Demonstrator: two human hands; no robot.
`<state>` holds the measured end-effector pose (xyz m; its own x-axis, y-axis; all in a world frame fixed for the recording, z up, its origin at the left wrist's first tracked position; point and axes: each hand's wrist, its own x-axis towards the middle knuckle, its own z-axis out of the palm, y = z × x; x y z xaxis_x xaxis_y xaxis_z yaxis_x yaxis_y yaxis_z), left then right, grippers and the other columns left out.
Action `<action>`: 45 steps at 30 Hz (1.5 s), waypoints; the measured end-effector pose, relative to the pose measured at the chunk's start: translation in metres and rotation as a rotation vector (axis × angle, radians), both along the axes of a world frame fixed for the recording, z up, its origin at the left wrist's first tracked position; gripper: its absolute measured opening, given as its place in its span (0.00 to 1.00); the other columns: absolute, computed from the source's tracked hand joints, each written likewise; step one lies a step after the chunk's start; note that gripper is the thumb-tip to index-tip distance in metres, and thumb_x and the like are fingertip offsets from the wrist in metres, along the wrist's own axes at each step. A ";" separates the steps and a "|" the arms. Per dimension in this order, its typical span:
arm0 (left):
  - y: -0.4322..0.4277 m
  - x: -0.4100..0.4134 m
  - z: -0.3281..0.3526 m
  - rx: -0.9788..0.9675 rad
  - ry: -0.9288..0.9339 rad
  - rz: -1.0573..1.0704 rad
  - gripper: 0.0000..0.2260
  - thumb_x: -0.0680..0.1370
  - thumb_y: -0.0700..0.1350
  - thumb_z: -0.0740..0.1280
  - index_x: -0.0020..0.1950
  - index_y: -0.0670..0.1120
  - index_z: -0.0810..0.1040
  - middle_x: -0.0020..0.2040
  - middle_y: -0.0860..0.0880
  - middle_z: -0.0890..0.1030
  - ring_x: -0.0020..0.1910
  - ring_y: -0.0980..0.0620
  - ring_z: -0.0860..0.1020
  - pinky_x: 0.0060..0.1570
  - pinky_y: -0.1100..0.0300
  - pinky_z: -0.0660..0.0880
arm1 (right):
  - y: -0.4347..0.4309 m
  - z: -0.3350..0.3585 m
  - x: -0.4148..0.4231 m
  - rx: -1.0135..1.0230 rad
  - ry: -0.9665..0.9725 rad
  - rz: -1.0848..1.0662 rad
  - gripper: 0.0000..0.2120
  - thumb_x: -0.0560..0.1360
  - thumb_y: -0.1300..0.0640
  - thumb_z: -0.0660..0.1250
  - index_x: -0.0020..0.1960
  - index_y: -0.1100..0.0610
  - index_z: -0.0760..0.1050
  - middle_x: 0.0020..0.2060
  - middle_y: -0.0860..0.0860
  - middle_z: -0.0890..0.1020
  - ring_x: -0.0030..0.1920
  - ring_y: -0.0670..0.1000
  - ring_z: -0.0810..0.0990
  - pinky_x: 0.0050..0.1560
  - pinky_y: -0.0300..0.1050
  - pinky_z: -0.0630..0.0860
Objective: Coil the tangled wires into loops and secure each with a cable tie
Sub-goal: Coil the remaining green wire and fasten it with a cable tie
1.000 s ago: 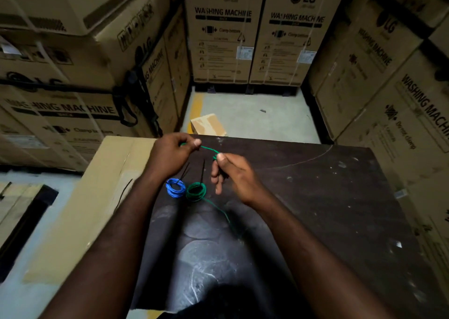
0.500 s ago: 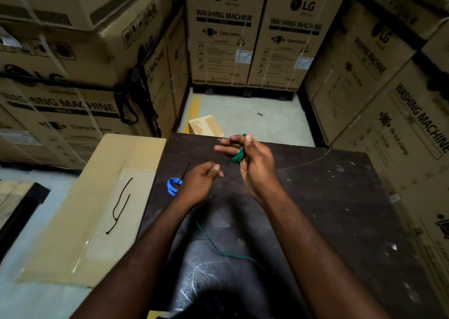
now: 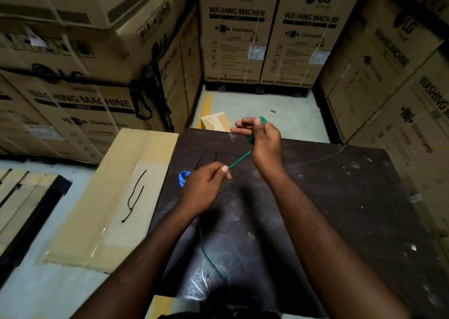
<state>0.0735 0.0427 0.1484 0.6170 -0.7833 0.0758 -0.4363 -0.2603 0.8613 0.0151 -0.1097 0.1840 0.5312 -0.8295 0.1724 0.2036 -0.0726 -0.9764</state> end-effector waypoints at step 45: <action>-0.008 -0.002 -0.026 0.156 0.158 -0.039 0.15 0.78 0.53 0.65 0.33 0.49 0.78 0.29 0.51 0.74 0.31 0.54 0.71 0.37 0.57 0.67 | 0.022 -0.025 -0.041 0.419 -0.326 0.305 0.13 0.81 0.63 0.51 0.61 0.66 0.69 0.57 0.62 0.79 0.55 0.57 0.82 0.57 0.43 0.75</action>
